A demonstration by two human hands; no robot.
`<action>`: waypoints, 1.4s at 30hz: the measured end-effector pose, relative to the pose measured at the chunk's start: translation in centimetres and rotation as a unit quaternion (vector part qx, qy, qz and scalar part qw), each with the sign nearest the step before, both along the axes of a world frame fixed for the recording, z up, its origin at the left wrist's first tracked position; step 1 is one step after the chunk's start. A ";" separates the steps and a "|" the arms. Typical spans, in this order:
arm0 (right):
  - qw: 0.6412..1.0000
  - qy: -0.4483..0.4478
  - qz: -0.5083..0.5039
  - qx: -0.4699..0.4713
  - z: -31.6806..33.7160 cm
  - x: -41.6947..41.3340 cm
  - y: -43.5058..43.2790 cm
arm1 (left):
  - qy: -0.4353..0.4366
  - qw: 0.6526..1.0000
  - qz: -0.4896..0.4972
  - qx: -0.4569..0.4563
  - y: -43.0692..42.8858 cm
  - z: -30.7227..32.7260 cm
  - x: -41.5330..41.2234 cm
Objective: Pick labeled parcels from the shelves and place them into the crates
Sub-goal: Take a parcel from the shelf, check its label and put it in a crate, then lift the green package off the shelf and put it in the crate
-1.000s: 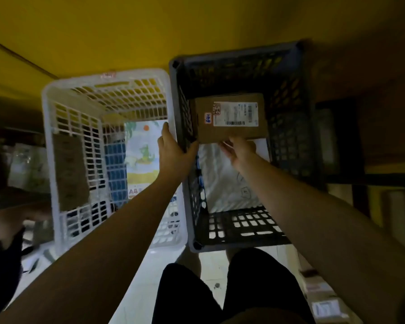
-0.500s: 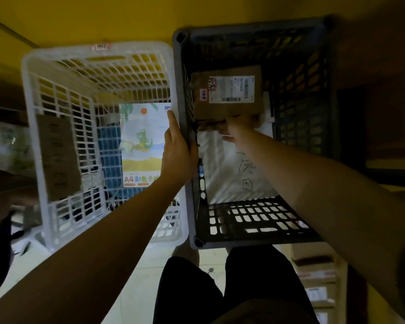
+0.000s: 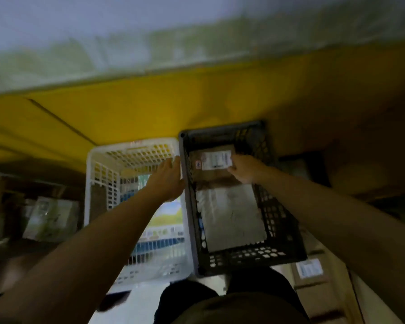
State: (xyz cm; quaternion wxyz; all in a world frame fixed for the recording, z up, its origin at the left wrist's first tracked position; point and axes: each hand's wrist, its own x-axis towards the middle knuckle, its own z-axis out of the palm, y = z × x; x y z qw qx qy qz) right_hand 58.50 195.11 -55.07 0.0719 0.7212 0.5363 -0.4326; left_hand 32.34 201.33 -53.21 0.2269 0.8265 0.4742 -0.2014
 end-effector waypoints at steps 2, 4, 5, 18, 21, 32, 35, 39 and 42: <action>1.000 -0.019 0.004 0.008 4.6 0.9 0.0 | 0.026 0.997 -0.051 0.047 1.4 3.6 0.6; 0.999 -0.042 -0.001 0.025 9.1 1.4 -0.6 | 0.033 0.988 -0.108 0.103 2.3 7.6 1.3; 0.997 -0.060 -0.006 0.043 11.4 1.5 -1.1 | 0.030 0.982 -0.136 0.130 2.6 9.7 1.5; 0.939 -0.309 -0.025 0.150 30.8 -4.6 -17.9 | 0.003 0.909 -0.335 0.246 -2.0 27.6 -0.9; 0.921 -0.351 -0.081 0.150 32.8 -5.6 -25.7 | -0.015 0.873 -0.416 0.255 -6.1 29.6 0.9; 0.792 -0.511 -0.329 0.057 45.2 -16.5 -62.8 | -0.198 0.664 -0.674 0.256 -36.8 38.4 9.6; 0.754 -0.512 -0.412 0.011 47.0 -22.5 -72.8 | -0.240 0.593 -0.724 0.259 -47.2 40.5 9.3; 0.707 -0.514 -0.483 -0.046 48.2 -31.6 -85.8 | -0.276 0.517 -0.772 0.245 -61.3 42.1 7.0; 0.673 -0.516 -0.525 -0.072 49.8 -38.4 -94.4 | -0.296 0.467 -0.806 0.212 -72.3 43.2 3.4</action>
